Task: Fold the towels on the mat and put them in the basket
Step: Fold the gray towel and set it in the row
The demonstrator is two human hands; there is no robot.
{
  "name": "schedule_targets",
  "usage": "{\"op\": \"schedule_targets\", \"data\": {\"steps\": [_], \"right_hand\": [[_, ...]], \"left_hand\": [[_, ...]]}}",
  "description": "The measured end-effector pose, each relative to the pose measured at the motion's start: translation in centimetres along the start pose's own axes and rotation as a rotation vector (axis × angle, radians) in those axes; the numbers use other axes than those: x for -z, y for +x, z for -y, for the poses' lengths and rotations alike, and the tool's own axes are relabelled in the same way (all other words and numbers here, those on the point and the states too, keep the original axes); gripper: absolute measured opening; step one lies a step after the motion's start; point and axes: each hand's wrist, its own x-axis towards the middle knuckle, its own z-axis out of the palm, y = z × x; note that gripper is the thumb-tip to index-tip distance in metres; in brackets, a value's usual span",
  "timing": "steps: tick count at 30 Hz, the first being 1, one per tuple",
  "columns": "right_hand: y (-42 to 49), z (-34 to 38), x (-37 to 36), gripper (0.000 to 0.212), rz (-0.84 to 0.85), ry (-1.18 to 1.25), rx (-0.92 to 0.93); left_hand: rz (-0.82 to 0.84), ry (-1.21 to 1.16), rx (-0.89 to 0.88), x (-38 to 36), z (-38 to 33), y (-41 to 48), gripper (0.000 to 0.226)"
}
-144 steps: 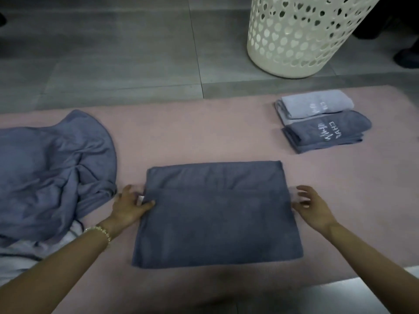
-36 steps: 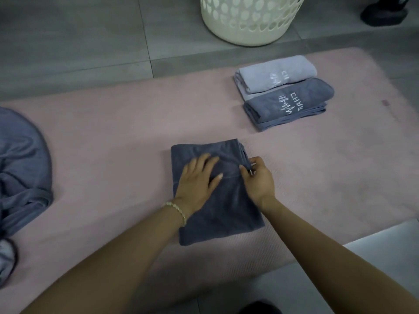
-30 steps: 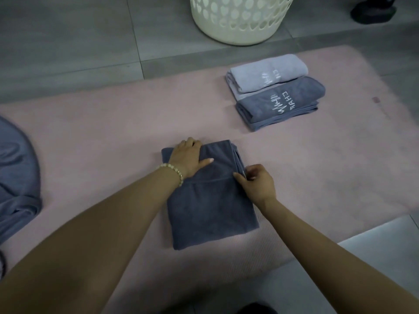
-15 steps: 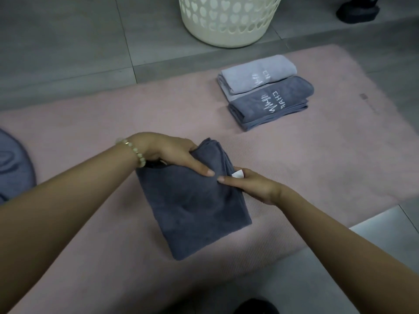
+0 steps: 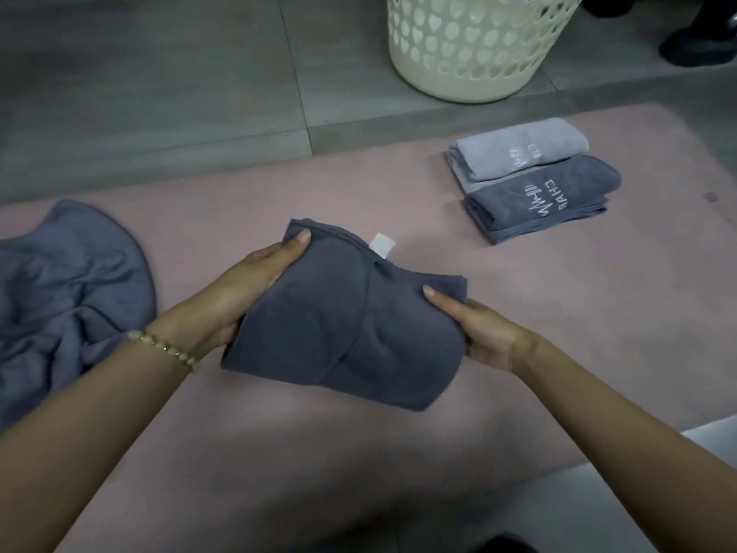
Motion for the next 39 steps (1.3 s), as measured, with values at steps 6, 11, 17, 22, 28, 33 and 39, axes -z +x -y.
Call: {"op": "schedule_targets", "data": {"steps": [6, 11, 17, 22, 28, 33, 39], "right_hand": [[2.7, 2.7, -0.8, 0.021, -0.342, -0.142, 0.223], [4.3, -2.6, -1.1, 0.042, -0.693, -0.670, 0.518], [4.8, -9.2, -1.6, 0.075, -0.089, -1.467, 0.674], [5.7, -9.7, -1.0, 0.083, -0.062, -1.600, 0.625], [5.2, -8.4, -1.7, 0.093, -0.059, -1.618, 0.612], [3.4, -3.9, -2.8, 0.040, 0.127, -1.288, 0.447], [4.3, -0.1, -2.8, 0.037, 0.258, -1.061, -0.131]], "left_hand": [[-0.159, -0.052, -0.098, 2.7, 3.3, 1.8, 0.037], [-0.424, 0.567, -0.389, 3.0, 10.3, 2.6, 0.052], [0.068, 1.397, -0.576, 0.3, 18.2, 3.2, 0.092], [-0.073, 1.549, -0.600, -0.6, 17.9, 4.3, 0.102], [-0.063, 1.355, -0.669, -0.8, 15.4, 4.6, 0.040], [0.371, 0.979, -0.307, 1.4, 10.0, 3.7, 0.026], [0.298, 0.509, 0.036, 4.6, 9.2, 2.8, 0.031]]}}
